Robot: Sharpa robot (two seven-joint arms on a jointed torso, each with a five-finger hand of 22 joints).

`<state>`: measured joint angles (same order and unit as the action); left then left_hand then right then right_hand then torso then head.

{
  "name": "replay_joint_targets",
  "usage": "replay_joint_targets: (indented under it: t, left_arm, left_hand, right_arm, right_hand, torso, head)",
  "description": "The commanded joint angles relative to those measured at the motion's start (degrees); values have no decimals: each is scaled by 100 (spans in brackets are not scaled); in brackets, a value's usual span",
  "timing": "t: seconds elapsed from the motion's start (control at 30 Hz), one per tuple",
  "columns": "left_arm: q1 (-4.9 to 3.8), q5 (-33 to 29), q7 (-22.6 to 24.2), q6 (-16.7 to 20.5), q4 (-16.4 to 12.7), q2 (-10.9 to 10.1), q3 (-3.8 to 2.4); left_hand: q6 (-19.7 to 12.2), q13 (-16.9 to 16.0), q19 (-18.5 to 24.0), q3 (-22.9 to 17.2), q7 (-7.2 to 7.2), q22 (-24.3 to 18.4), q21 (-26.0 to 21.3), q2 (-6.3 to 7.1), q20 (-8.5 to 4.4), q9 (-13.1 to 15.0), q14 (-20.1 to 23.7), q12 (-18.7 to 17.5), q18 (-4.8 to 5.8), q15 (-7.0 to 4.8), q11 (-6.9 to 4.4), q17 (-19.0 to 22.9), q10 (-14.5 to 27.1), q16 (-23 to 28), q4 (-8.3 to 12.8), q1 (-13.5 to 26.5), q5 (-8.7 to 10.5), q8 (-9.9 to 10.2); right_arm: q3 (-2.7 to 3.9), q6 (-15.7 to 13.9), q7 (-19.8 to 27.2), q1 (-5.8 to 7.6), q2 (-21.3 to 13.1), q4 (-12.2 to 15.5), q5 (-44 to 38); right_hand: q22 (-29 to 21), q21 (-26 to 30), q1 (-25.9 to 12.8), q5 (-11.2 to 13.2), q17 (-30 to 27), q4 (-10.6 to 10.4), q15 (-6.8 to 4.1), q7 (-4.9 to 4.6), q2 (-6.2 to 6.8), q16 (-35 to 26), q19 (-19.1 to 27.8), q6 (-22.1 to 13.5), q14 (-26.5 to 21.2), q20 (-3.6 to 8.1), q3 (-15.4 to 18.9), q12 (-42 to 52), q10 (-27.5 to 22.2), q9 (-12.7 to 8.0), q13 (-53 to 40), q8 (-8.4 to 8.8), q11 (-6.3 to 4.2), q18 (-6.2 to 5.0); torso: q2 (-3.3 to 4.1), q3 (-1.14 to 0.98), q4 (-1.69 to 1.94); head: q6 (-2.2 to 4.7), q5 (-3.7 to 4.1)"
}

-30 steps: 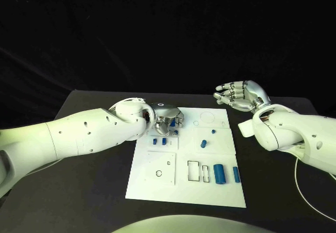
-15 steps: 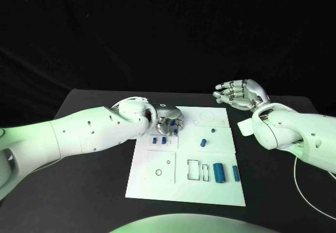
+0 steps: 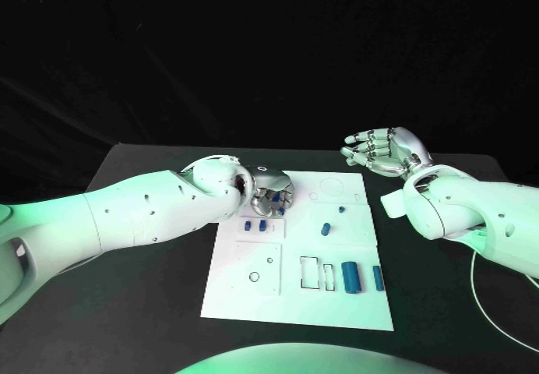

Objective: Assemble the parts on the task board

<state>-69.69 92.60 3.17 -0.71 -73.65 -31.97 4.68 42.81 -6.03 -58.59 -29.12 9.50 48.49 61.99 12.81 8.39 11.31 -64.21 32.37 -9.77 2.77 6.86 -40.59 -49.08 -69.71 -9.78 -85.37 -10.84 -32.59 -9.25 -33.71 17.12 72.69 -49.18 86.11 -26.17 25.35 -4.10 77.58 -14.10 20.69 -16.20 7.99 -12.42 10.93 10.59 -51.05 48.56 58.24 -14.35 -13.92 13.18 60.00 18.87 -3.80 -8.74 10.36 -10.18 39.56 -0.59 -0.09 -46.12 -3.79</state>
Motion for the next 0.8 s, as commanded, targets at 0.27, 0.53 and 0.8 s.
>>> replay_joint_targets:
  t: [0.27, 0.53, 0.8]
  left_arm:
    - [13, 95, -217, -115, 91, 79, 13]
    - [15, 99, -252, -204, 106, 84, 16]
    - [16, 101, -221, -203, 111, 98, 18]
  left_hand:
    - [186, 23, -212, -140, -15, 354, 309, -60, -14, -14, -256, 42, 101, -36, -52, -229, -220, -268, 65, 45, -4, 15]
    - [310, 16, -331, -204, -52, 563, 483, -81, -43, -16, -467, 86, 135, -81, -106, -477, -357, -458, 137, 66, 1, -1]
    - [522, 103, -362, -354, -125, 692, 597, -115, -103, -30, -546, -117, 151, -140, -174, -422, -537, -527, 227, 145, 0, 83]
  right_arm:
    - [0, 79, -11, -3, 5, 2, -61]
    - [0, 87, -8, -3, 13, -7, -62]
    - [0, 90, 0, -4, 18, -10, -62]
  right_hand:
    - [-7, 25, -22, 14, -7, 11, 3, -166, -37, -33, 12, -37, -17, -20, 15, 33, -30, -6, 10, 32, -9, -21]
    - [-7, 25, -22, 14, -7, 11, 3, -166, -37, -33, 12, -37, -17, -20, 15, 33, -30, -6, 10, 32, -9, -21]
    - [-7, 25, -22, 14, -7, 11, 3, -166, -37, -33, 12, -37, -17, -20, 15, 33, -30, -6, 10, 32, -9, -21]
  torso:
    - [2, -4, 3]
    - [0, -4, 3]
    - [1, -2, 1]
  head:
    - [-23, 21]
    - [-33, 8]
    - [-36, 8]
